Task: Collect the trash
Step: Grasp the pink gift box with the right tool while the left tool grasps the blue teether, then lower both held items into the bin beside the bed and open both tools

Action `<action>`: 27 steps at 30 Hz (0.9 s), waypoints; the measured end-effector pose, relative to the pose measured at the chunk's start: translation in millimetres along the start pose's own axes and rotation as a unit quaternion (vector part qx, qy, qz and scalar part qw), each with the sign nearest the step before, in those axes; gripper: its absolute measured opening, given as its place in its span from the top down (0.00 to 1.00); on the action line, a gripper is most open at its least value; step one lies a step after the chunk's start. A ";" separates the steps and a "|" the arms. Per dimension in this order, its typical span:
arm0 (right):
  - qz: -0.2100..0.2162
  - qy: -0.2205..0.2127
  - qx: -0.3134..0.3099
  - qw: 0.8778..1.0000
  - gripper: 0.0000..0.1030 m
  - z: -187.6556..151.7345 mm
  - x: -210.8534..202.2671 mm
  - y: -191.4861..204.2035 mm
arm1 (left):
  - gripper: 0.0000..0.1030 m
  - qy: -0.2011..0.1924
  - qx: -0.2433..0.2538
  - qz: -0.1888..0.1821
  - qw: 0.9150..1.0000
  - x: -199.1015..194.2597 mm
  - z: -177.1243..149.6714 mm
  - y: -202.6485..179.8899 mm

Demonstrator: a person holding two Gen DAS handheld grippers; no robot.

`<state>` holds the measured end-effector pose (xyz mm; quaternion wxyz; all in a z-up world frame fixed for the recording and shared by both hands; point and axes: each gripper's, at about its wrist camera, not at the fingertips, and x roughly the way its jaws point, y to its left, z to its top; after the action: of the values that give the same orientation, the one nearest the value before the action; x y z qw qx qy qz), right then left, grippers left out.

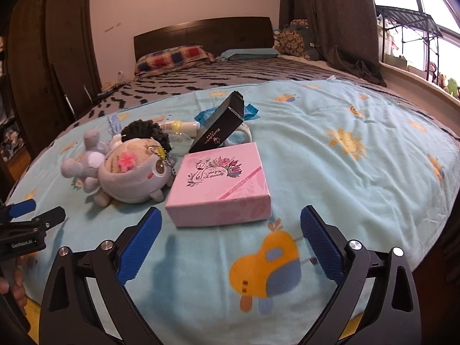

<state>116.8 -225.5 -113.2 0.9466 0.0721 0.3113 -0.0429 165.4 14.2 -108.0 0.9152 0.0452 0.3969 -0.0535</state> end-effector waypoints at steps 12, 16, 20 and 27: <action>-0.011 0.037 -0.035 0.999 0.02 19.1 41.8 14.1 | 0.07 0.038 0.020 -0.040 0.998 45.1 36.1 -0.3; -0.004 0.051 -0.033 0.998 0.02 21.8 48.2 12.9 | 0.07 0.041 0.026 -0.039 0.998 53.3 44.6 -2.3; -0.020 0.032 -0.037 0.999 0.21 22.7 43.8 15.0 | 0.20 0.035 0.034 -0.036 0.998 53.3 49.4 -3.6; -0.017 0.023 -0.049 0.998 0.25 19.5 34.6 13.5 | 0.73 0.022 0.061 -0.042 0.997 43.3 49.0 -14.8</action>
<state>157.7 -216.7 -116.8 0.9407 0.0210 0.3361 -0.0420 228.2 -9.3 -106.9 0.8987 0.0860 0.4145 -0.1149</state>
